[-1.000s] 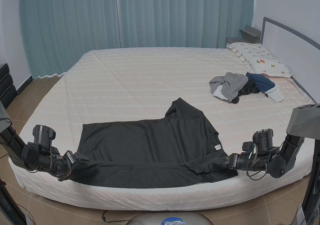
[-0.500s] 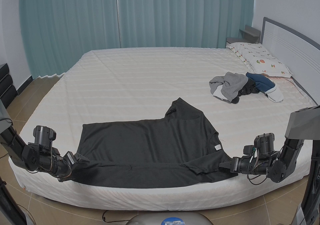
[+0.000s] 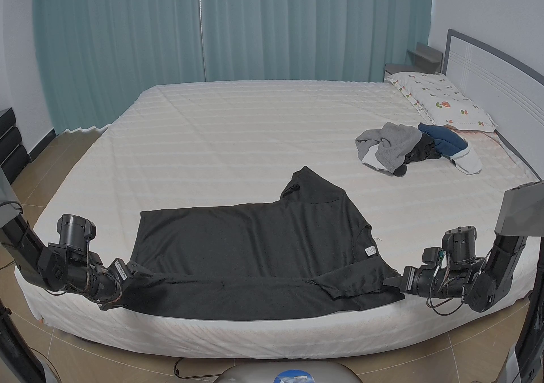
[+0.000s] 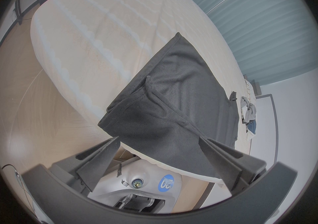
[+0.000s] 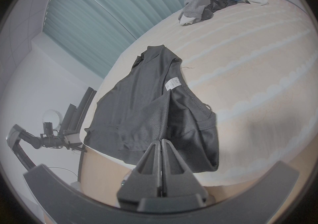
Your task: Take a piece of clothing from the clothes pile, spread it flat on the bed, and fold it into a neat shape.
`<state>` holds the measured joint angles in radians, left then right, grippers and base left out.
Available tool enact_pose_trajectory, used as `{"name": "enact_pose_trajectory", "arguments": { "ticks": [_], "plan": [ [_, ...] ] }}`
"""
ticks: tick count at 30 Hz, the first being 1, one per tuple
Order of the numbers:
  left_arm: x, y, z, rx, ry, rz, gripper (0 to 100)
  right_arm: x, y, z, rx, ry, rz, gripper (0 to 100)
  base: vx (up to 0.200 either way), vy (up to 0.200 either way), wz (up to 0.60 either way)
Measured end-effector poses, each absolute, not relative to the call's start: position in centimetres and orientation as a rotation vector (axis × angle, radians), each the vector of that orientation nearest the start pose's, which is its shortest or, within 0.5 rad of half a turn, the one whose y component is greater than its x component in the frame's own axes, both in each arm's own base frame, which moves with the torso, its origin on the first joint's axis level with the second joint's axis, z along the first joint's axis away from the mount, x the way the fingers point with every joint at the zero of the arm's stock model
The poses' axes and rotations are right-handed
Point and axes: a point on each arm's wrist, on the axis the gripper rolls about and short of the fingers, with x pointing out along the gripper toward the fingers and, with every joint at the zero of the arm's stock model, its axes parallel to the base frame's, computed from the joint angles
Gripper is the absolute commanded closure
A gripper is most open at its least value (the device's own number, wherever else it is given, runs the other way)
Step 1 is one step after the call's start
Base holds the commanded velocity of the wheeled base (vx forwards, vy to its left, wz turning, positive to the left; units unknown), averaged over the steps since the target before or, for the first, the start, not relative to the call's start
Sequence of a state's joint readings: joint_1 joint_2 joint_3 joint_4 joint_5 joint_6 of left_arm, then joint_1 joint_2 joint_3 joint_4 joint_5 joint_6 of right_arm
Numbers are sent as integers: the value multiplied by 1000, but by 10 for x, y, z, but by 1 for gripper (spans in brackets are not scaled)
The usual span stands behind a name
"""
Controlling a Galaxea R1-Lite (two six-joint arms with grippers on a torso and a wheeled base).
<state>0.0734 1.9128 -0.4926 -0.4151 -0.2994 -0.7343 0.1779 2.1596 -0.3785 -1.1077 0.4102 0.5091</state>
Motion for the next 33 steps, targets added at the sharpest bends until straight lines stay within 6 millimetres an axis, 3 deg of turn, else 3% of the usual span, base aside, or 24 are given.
{"name": "enact_pose_trajectory", "arguments": {
  "ticks": [12, 25, 26, 33],
  "plan": [
    [256, 12, 35, -855, 1032, 168, 0, 266, 61, 28, 671, 845, 388, 100, 0, 0, 0],
    [256, 12, 34, -855, 1036, 171, 0, 255, 56, 22, 682, 913, 336, 100, 0, 0, 0],
    [256, 12, 34, -855, 1036, 171, 0, 255, 56, 20, 680, 919, 332, 0, 0, 0, 0],
    [256, 12, 34, -856, 1037, 172, 0, 256, 52, 10, 660, 942, 298, 0, 0, 0, 0]
  ]
}}
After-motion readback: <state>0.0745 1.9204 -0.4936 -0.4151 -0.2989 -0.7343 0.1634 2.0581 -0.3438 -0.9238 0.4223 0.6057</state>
